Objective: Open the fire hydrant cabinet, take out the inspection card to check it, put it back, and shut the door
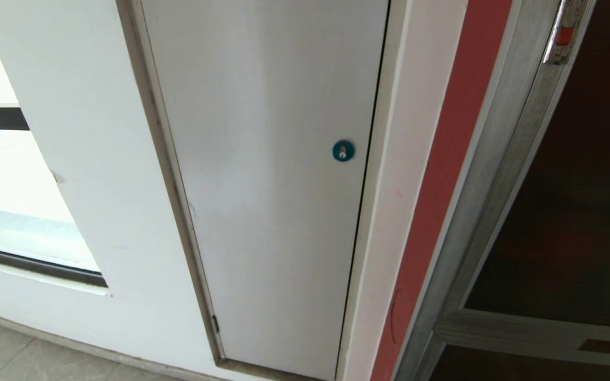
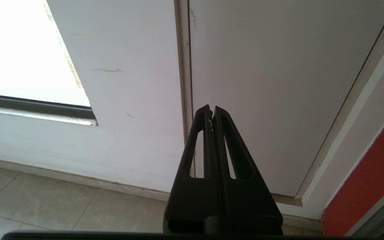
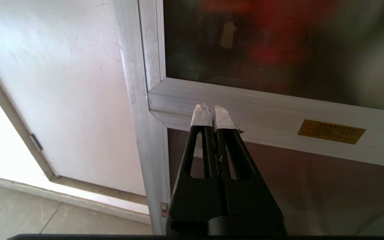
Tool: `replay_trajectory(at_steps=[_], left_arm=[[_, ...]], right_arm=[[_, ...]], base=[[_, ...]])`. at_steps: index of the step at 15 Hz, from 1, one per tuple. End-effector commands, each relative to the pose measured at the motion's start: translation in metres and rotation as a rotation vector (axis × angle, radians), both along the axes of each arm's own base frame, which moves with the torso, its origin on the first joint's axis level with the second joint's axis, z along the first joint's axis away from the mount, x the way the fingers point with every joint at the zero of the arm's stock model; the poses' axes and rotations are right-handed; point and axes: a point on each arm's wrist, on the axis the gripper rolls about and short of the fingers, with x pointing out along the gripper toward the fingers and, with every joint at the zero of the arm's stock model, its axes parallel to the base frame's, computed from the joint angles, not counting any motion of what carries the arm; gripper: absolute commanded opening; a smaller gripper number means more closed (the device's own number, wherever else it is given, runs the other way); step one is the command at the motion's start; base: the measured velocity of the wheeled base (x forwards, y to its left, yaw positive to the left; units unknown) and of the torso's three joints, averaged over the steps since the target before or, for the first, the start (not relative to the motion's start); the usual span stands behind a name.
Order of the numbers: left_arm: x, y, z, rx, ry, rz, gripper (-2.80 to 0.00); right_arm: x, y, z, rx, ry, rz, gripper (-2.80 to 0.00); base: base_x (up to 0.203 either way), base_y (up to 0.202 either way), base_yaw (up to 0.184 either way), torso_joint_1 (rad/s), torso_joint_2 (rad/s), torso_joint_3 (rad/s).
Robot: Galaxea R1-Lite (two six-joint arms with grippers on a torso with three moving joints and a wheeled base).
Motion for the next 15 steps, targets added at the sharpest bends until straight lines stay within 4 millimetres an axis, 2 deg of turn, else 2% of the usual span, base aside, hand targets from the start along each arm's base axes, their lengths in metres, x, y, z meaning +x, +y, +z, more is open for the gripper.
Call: replay_trajectory(at_steps=[1,15], left_arm=[[0.0006,0.0,-0.0016,0.0,0.007,0.0,-2.8],[0.0006,0.0,-0.0016,0.0,0.007,0.0,-2.8]], right_arm=[[-0.0001,0.0,0.0,0.0,-0.002,0.0,-2.8],[-0.0008,0.0,0.0021,-0.007,-0.006,0.001,-2.8]], base=[[0.0,0.0,0.0,0.0,0.0,0.0],[0.0,0.0,0.0,0.0,0.0,0.0]])
